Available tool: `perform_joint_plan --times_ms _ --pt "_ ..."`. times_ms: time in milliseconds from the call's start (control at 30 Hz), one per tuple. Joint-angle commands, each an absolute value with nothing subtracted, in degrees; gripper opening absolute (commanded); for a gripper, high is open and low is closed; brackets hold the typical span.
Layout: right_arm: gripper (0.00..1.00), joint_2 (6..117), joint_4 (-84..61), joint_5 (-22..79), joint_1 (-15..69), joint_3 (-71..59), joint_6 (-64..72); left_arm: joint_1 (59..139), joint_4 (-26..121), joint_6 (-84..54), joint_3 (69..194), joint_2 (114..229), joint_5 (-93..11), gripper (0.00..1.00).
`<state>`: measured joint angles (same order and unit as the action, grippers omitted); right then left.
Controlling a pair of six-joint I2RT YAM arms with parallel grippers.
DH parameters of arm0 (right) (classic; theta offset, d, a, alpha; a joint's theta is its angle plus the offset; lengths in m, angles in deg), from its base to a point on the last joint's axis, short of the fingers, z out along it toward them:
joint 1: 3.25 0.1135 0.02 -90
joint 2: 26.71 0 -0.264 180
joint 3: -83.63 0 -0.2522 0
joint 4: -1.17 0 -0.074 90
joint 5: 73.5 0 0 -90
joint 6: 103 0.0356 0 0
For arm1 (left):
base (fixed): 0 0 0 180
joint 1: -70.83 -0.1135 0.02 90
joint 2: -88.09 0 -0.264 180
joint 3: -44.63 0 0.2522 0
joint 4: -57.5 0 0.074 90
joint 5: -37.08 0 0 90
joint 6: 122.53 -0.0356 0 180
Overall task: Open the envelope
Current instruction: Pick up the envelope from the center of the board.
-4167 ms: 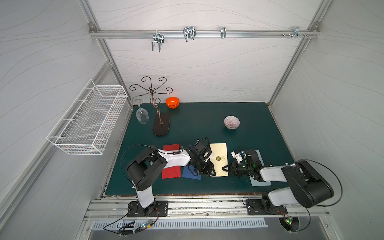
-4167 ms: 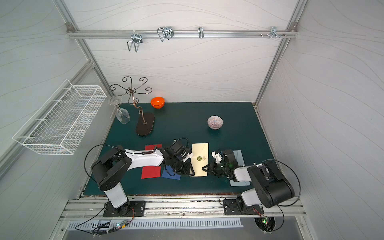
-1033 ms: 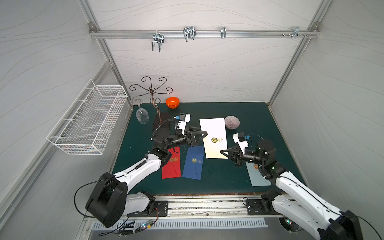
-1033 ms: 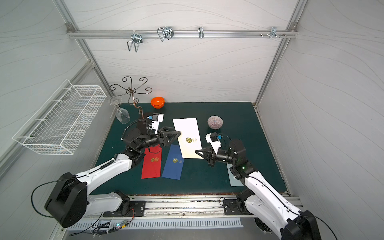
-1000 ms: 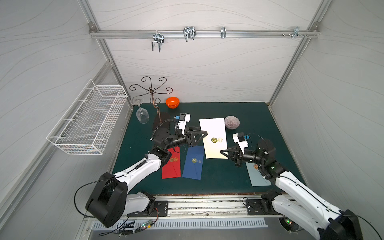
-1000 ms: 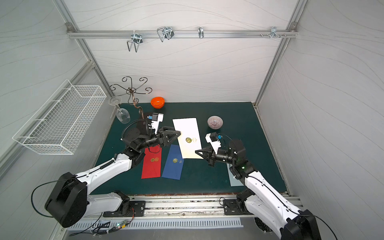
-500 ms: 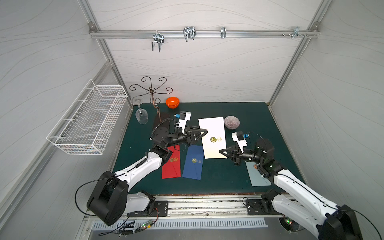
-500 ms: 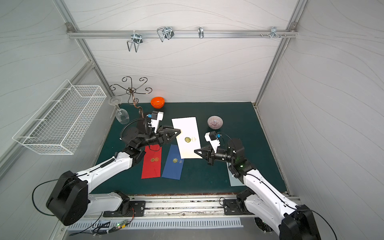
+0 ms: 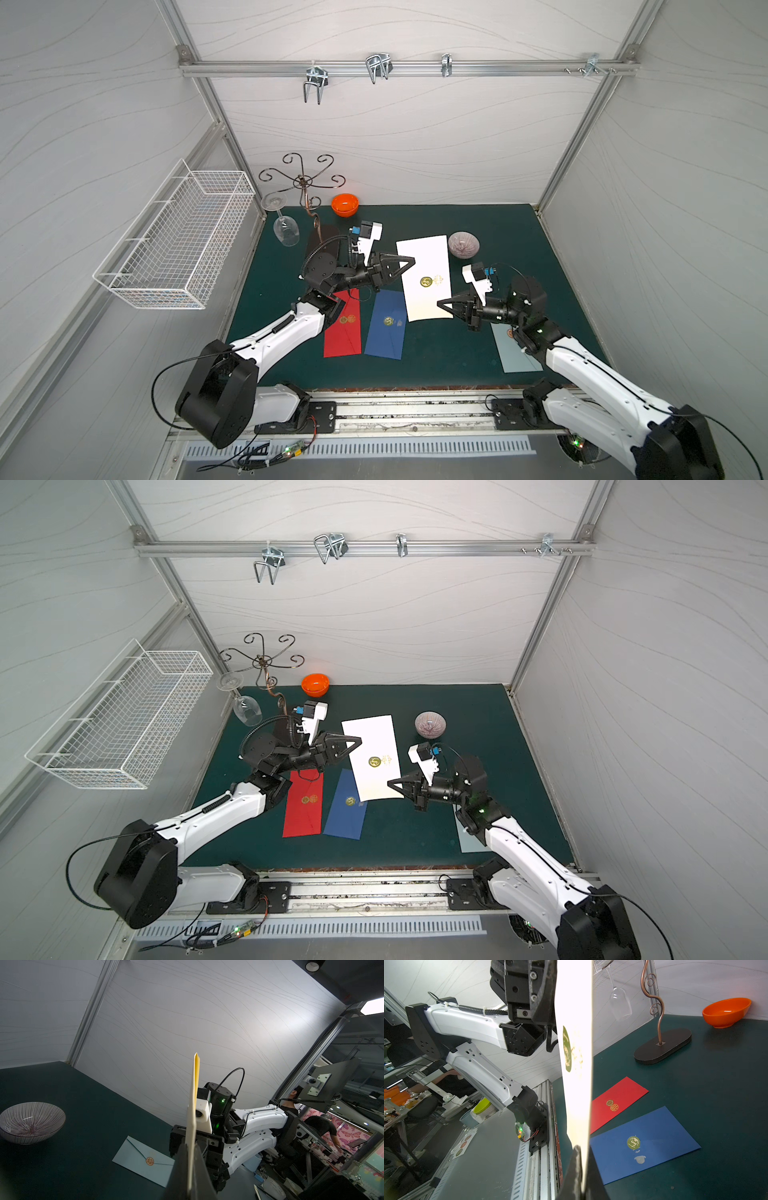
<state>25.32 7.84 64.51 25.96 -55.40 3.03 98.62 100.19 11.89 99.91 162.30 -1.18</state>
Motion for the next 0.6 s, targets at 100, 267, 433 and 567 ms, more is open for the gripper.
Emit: perform_joint_plan --times_ms 100,267,433,567 --pt "0.2 25.5 3.1 61.5 25.7 -53.0 4.1 98.4 101.7 10.5 103.4 161.8 0.8 0.0" --pt "0.39 24.0 -4.2 56.8 25.6 -50.1 3.9 98.4 90.4 4.6 104.7 159.6 -0.1 0.0" --pt "0.5 24.1 -3.1 59.8 25.8 -48.5 5.2 98.4 85.5 2.0 105.1 158.4 -0.1 0.0" --pt "0.51 26.3 -1.5 61.1 27.0 -45.9 5.5 98.4 86.6 3.1 104.5 158.2 0.1 0.0"
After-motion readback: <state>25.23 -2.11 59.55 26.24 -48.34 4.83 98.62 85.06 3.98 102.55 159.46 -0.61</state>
